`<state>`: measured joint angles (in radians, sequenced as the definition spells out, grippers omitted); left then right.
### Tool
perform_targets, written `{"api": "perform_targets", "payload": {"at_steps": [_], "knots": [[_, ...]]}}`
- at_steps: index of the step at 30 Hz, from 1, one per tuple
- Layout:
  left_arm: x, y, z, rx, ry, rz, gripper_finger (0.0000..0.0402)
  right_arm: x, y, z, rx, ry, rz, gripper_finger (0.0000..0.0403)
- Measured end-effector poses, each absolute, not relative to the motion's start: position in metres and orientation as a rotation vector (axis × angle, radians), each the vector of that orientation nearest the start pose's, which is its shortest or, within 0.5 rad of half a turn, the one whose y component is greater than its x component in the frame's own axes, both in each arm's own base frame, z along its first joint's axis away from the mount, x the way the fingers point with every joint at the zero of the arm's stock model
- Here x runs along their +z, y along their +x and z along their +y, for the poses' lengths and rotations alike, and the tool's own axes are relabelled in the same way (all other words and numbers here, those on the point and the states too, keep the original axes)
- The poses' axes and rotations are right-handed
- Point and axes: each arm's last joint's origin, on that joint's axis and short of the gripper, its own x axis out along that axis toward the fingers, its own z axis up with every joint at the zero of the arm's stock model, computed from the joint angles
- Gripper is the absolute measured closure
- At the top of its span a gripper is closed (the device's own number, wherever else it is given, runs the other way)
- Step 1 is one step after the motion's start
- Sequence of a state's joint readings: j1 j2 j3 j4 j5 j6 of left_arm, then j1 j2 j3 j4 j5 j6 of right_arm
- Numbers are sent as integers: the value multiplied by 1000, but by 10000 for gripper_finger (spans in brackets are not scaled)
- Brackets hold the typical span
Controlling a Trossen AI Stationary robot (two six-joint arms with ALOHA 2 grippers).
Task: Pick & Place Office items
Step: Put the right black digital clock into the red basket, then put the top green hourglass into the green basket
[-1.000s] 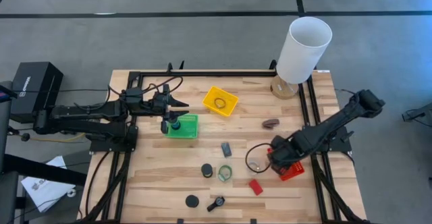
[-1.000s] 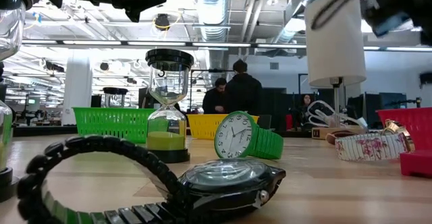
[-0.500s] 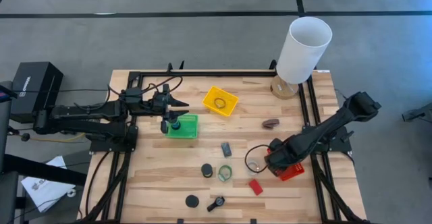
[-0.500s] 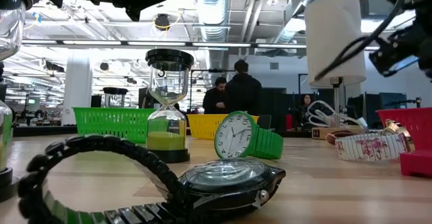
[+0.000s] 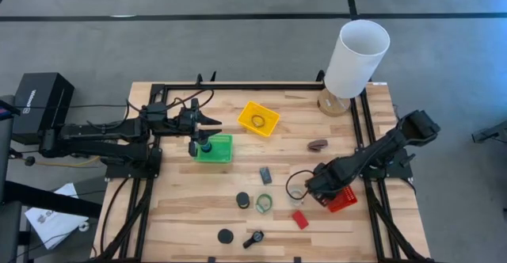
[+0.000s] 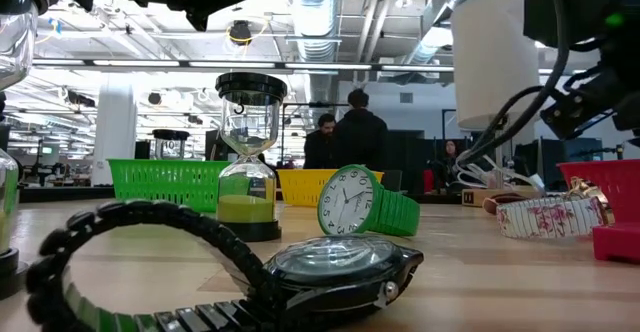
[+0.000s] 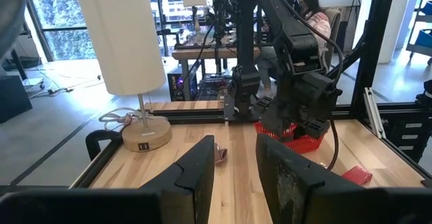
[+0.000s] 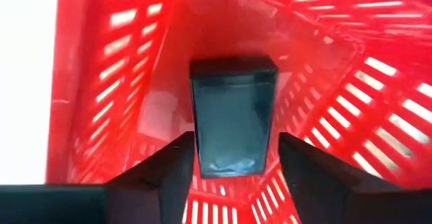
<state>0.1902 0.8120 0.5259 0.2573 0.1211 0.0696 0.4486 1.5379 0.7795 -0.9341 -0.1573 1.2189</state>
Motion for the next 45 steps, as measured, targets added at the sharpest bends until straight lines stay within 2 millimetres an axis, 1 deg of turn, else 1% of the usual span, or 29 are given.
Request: {"api": "perform_targets", "payload": {"at_steps": [4, 8, 10, 13, 16, 19, 23, 25, 28, 31, 33, 36, 38, 40, 41, 43, 45], "knots": [[282, 184, 32, 68, 66, 23, 298, 151, 196, 98, -585, 634, 1683, 165], [282, 184, 32, 69, 68, 13, 298, 162, 202, 99, -537, 687, 1701, 165], [283, 184, 32, 69, 69, 6, 298, 171, 207, 101, -457, 707, 1744, 168], [284, 184, 32, 69, 70, 0, 298, 186, 217, 109, -242, 746, 1770, 174], [284, 184, 32, 69, 70, 0, 298, 205, 228, 116, -90, 692, 1723, 178], [284, 184, 32, 69, 70, -3, 298, 223, 237, 119, -45, 625, 1642, 179], [283, 185, 32, 69, 70, 1, 298, 246, 248, 119, -67, 497, 1500, 179], [283, 185, 32, 69, 70, 1, 298, 253, 253, 120, -66, 389, 1405, 179], [281, 187, 32, 69, 68, 12, 298, 258, 259, 125, -43, 147, 1241, 179], [282, 187, 33, 69, 69, 8, 298, 261, 260, 127, 4, -105, 1153, 179], [281, 188, 33, 69, 67, 17, 298, 265, 259, 122, 3, -194, 1124, 179], [281, 188, 33, 69, 68, 10, 298, 276, 256, 107, -6, -195, 1104, 179], [281, 188, 33, 69, 68, 11, 298, 286, 247, 93, -22, -181, 1124, 179], [281, 188, 33, 69, 63, 10, 298, 299, 235, 80, -46, -153, 1105, 179], [281, 188, 33, 69, 58, 10, 298, 305, 230, 73, -55, -130, 1066, 179], [281, 188, 33, 68, 40, 9, 298, 312, 222, 62, -62, -90, 924, 179], [281, 188, 33, 67, 35, 9, 298, 309, 217, 53, -51, -79, 736, 179]]}}
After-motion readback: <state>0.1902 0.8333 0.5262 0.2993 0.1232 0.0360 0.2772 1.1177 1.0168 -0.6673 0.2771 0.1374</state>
